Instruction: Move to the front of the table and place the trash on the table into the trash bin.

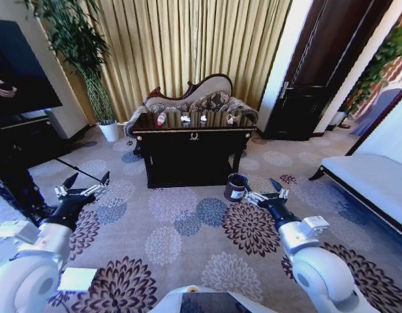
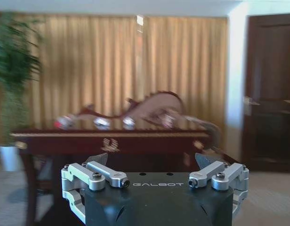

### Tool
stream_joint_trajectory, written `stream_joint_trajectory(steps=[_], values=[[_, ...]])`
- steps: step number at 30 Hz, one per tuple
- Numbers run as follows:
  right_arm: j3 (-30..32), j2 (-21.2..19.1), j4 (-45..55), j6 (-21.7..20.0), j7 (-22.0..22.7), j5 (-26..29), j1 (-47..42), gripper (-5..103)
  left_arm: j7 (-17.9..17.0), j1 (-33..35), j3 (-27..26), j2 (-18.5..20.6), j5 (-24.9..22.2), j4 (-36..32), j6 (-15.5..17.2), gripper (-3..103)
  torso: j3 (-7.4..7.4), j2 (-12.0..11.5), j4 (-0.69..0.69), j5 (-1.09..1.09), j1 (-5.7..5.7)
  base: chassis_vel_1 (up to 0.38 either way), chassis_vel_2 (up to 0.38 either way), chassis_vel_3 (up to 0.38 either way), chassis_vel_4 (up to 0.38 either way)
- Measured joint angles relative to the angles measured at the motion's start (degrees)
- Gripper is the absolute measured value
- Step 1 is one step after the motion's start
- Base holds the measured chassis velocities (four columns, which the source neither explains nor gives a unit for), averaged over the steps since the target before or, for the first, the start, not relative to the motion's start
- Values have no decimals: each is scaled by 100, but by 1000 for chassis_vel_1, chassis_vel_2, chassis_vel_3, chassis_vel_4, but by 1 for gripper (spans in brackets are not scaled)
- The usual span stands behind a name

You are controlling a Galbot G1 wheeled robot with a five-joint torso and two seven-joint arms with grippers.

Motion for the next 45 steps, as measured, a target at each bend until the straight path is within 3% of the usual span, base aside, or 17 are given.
stream_joint_trajectory(steps=[1,2,5,8,14,18,26,45], values=[[38,357,-151,110,-54,-218,-111,100,-36,-29,201,-231,325,136,-112,100,0,0,-1,1,0,0,0,0,0],[55,470,-183,200,-71,-230,-138,100,-68,-51,351,-401,565,240,-198,100,0,0,-3,2,0,0,0,0,0],[88,518,-180,293,-79,-200,-156,100,-111,-102,640,-715,956,429,-401,100,0,0,4,-4,0,0,0,0,0],[114,507,-122,301,-78,-145,-161,100,-110,-124,721,-785,1013,448,-509,100,0,0,0,2,0,0,0,0,0],[136,472,-79,299,-72,-77,-164,100,-91,-124,743,-783,954,397,-521,100,0,0,1,-1,0,0,0,0,0],[156,375,3,252,-70,66,-171,100,-96,-119,715,-706,691,263,-347,100,0,0,0,1,0,0,0,0,0],[436,-104,400,96,-69,509,-176,100,-334,-201,531,-491,210,-231,292,100,0,0,1,0,0,0,0,0,0],[362,-88,414,83,-227,415,-111,100,-240,-143,572,-591,176,-286,356,100,0,0,1,0,0,0,0,0,0]])
